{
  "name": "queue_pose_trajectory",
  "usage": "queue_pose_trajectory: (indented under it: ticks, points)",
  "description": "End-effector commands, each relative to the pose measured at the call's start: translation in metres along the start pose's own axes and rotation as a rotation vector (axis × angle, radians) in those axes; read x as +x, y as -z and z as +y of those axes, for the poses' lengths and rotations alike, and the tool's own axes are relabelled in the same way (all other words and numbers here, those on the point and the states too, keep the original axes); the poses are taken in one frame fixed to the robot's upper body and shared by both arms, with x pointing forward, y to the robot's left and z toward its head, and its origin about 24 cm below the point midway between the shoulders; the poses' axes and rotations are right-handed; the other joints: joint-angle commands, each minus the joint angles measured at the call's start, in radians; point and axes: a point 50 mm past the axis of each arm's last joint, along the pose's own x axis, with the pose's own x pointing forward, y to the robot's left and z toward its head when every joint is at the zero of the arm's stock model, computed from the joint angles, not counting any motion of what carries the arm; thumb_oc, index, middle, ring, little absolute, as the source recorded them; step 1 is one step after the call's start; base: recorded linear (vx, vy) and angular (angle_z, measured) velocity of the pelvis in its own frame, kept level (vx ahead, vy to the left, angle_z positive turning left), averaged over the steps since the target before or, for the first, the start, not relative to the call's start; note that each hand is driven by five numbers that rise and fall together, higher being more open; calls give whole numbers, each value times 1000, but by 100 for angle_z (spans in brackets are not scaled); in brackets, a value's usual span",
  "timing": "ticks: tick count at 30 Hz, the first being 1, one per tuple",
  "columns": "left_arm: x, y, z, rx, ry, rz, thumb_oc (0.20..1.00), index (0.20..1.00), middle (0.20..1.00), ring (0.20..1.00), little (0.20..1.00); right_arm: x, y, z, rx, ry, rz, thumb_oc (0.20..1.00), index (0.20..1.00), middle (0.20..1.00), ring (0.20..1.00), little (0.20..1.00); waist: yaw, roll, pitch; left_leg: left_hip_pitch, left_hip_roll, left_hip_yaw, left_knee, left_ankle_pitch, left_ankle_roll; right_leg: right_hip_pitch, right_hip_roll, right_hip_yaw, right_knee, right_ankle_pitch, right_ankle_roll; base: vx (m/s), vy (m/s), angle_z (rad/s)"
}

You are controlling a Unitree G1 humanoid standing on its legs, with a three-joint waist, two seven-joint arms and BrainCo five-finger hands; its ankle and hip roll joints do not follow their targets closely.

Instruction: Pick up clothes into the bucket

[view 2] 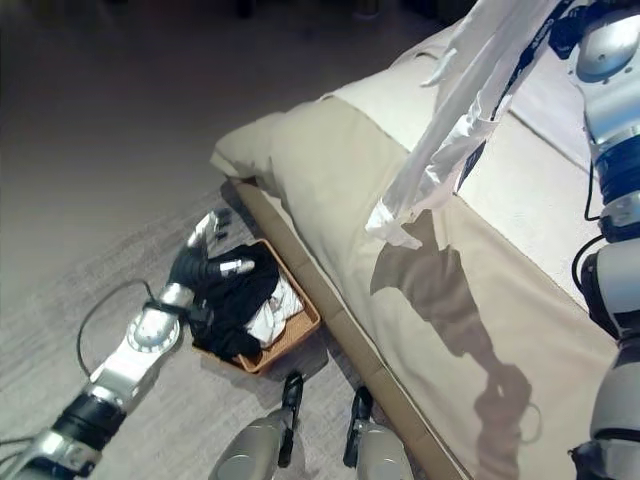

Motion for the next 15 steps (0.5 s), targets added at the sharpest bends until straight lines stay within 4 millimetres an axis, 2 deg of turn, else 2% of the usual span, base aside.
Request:
queue_pose_trajectory:
  ticks: [1,3,4,7,8,9,10,13,15]
  points:
    - [4,-6,-16,-84,82,-42,1000,1000,1000,1000,1000,-3,-13,11,20,-101,-62,200,200,200,200,200,-38,-44,-168,-6,35,-4,47,-80,-16,-9,-10,5,50,-24,49,66,-11,-40]
    - [30,-14,-30,-115,107,-62,1000,1000,1000,1000,1000,-9,-22,26,39,-204,-100,200,200,200,200,200,-60,-45,-200,33,43,22,33,-89,-16,20,-3,28,33,-22,51,88,-8,-25]
    - [30,-14,-30,-115,107,-62,1000,1000,1000,1000,1000,-9,-22,26,39,-204,-100,200,200,200,200,200,-59,-45,-199,35,43,23,33,-89,-16,21,-3,28,33,-22,51,75,-9,-26]
    - [60,-17,-50,-159,128,-39,1000,1000,1000,1000,1000,-21,-38,53,105,-330,-162,200,200,200,200,200,-90,-37,-230,72,54,53,22,-98,-16,43,2,54,17,-18,52,57,-8,-47]
    - [60,-17,-50,-159,129,-39,1000,1000,1000,1000,1000,-21,-38,53,105,-329,-161,200,200,200,200,200,-88,-37,-229,73,55,54,22,-98,-16,44,2,55,17,-18,52,33,-2,-22]
    - [71,-17,-60,-195,149,-13,1000,1000,1000,1000,1000,-29,-52,66,150,-392,-204,200,200,200,200,200,-105,-31,-239,87,57,66,15,-98,-17,52,4,66,10,-14,54,17,-4,-24]
    - [71,-17,-60,-195,150,-14,1000,1000,1000,1000,1000,-29,-51,66,150,-391,-204,200,200,200,200,200,-103,-31,-238,88,57,66,14,-98,-17,53,5,67,9,-14,54,15,-12,-36]
    - [84,-20,-77,-204,203,16,1000,1000,1000,1000,1000,-41,-62,86,203,-475,-235,200,200,200,200,200,-118,-22,-248,106,62,88,11,-102,-17,63,9,86,-9,-5,55,-4,-14,-30]
    - [88,-22,-77,-188,205,16,1000,1000,1000,1000,1000,-43,-66,90,214,-491,-245,200,200,200,200,200,-120,-19,-249,110,63,96,10,-102,-17,63,11,92,-12,-3,56,-5,-4,-17]
